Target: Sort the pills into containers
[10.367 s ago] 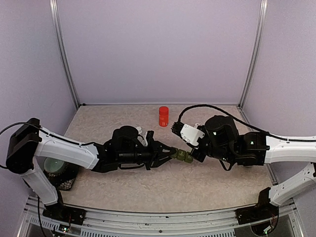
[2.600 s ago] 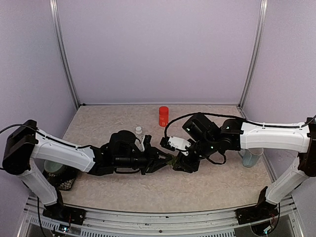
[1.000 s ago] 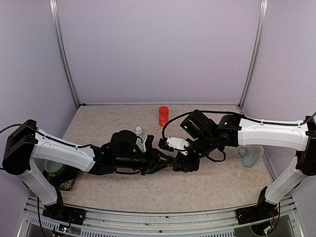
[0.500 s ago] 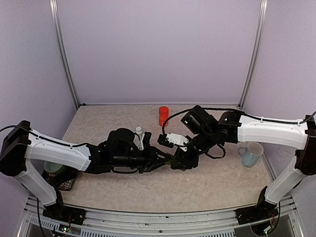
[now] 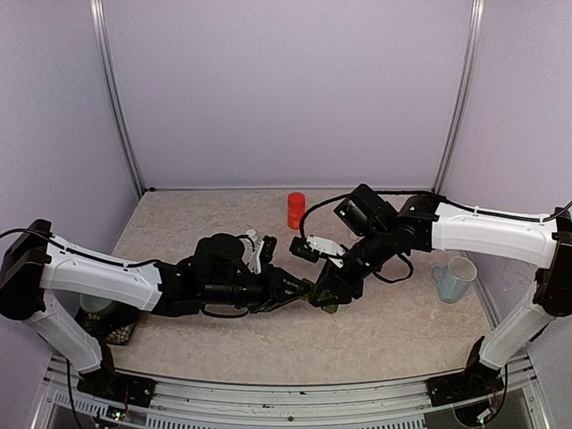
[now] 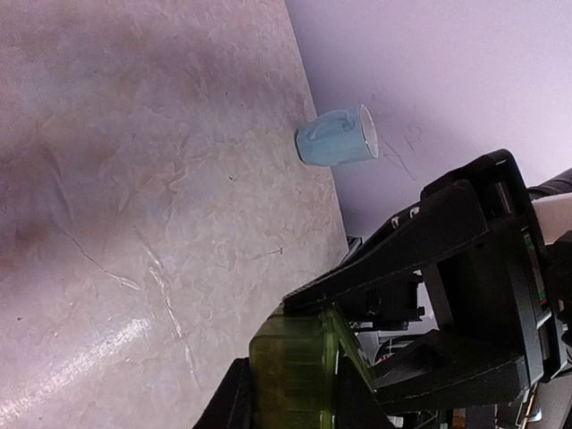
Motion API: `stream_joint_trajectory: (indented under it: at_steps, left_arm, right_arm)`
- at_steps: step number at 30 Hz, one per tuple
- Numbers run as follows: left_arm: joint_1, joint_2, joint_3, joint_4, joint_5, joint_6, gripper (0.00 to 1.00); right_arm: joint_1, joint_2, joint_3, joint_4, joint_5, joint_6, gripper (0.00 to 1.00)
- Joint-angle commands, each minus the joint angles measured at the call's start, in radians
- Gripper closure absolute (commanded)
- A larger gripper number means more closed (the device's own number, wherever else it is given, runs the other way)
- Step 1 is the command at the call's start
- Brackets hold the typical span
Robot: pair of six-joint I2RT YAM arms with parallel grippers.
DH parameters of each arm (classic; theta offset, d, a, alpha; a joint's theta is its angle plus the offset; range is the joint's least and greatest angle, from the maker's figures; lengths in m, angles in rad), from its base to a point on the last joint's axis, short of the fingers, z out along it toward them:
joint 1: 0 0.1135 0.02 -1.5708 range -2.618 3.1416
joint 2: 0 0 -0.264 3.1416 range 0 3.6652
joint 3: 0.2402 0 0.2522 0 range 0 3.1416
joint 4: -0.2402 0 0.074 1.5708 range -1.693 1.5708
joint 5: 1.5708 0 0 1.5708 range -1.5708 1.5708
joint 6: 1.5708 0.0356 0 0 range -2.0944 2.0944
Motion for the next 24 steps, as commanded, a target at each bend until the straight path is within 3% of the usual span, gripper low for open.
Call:
stream_joint_trajectory:
  at_steps: [1,6,14,20,23,24]
  left_arm:
    - [0.003,0.013,-0.033,-0.205,-0.053,0.057,0.96]
    - [0.003,0.008,-0.031,-0.202,-0.051,0.065,0.96]
    - [0.005,0.002,-0.033,-0.202,-0.056,0.060,0.96]
    - [0.024,-0.005,-0.057,-0.160,-0.033,0.027,0.96]
    - [0.025,-0.007,-0.052,-0.158,-0.031,0.025,0.96]
    - [0.025,-0.008,-0.050,-0.158,-0.030,0.024,0.96]
  right_arm:
    - [-0.020,-0.052,0.057,0.000,-0.059,0.033,0.51]
    - [-0.034,-0.073,0.059,0.004,-0.036,0.051,0.38]
    - [-0.034,-0.095,0.025,0.005,0.035,0.044,0.35]
    - [0.081,-0.123,-0.058,0.101,0.180,0.060,0.28]
    - [0.134,-0.118,-0.093,0.152,0.277,0.074,0.19]
    - [0.150,-0.115,-0.102,0.168,0.307,0.078,0.11]
